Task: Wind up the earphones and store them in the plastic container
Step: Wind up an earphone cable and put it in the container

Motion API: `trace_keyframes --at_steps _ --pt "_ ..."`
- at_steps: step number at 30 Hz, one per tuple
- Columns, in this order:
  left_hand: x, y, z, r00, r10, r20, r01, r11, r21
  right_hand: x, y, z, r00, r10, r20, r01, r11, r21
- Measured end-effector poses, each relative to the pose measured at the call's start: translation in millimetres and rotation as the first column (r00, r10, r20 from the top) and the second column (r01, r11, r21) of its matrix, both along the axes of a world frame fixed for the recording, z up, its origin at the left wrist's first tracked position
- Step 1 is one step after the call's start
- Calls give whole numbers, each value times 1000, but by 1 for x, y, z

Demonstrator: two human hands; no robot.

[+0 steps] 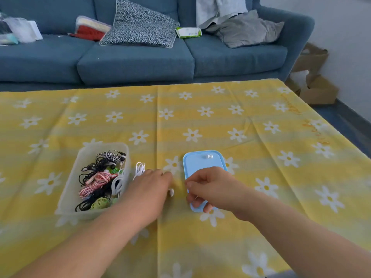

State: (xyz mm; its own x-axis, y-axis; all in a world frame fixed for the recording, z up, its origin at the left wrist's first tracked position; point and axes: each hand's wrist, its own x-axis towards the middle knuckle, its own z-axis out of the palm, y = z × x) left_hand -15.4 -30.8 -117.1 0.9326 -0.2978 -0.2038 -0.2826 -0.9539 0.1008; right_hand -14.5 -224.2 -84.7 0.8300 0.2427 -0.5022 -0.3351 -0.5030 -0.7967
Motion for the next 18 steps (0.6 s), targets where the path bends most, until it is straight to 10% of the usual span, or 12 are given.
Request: trace_keyframes --at_steps 10,18 --pt "3 -4 21 977 189 96 -109 837 -536 52 -34 -31 864 -277 421 385 902 -197" --pt "-8 3 46 842 257 -474 -539 365 -759 72 -13 -51 877 -92 472 340 811 -475"
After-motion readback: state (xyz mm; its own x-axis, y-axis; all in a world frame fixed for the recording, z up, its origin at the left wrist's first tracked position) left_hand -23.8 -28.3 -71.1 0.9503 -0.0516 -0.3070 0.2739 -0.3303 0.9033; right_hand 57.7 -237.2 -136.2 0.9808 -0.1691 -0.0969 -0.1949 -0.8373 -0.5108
